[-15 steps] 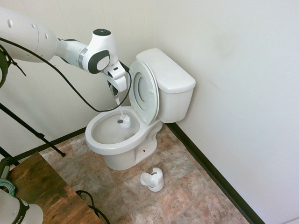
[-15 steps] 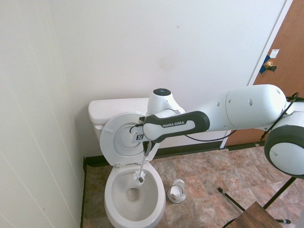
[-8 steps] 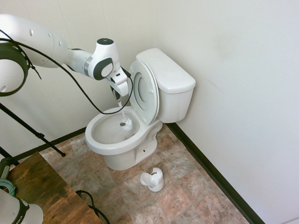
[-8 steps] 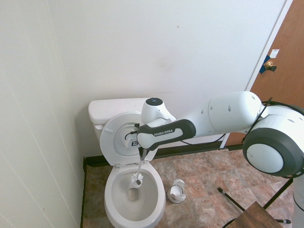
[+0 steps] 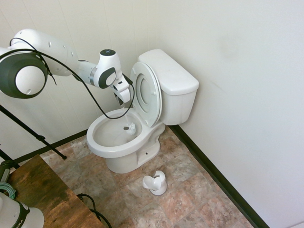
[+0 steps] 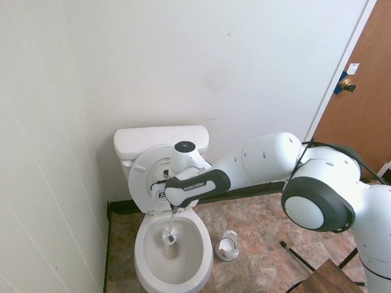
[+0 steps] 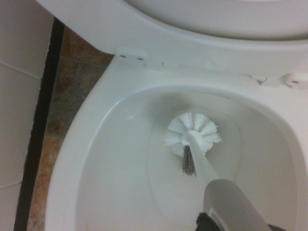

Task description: Clean the toilet

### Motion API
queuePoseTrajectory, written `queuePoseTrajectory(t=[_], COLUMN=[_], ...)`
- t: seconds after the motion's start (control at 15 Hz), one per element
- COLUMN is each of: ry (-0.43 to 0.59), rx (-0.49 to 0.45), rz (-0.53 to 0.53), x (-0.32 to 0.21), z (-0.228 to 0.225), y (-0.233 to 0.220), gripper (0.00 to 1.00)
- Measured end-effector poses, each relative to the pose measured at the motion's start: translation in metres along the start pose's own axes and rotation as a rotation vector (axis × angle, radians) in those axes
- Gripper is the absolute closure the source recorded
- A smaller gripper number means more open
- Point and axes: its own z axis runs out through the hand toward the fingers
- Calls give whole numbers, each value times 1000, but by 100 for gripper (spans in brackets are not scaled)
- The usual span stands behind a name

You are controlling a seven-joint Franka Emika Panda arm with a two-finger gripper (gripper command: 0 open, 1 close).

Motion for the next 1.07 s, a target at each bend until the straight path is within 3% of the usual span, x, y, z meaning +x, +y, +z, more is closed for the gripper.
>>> queuePoseTrajectory(t=[0.53, 1.07], ry=[25, 29], rx=[1, -21], rz=[-13, -87], x=[-36, -78], z=[36, 40], y=[-41, -53], gripper=[100, 100])
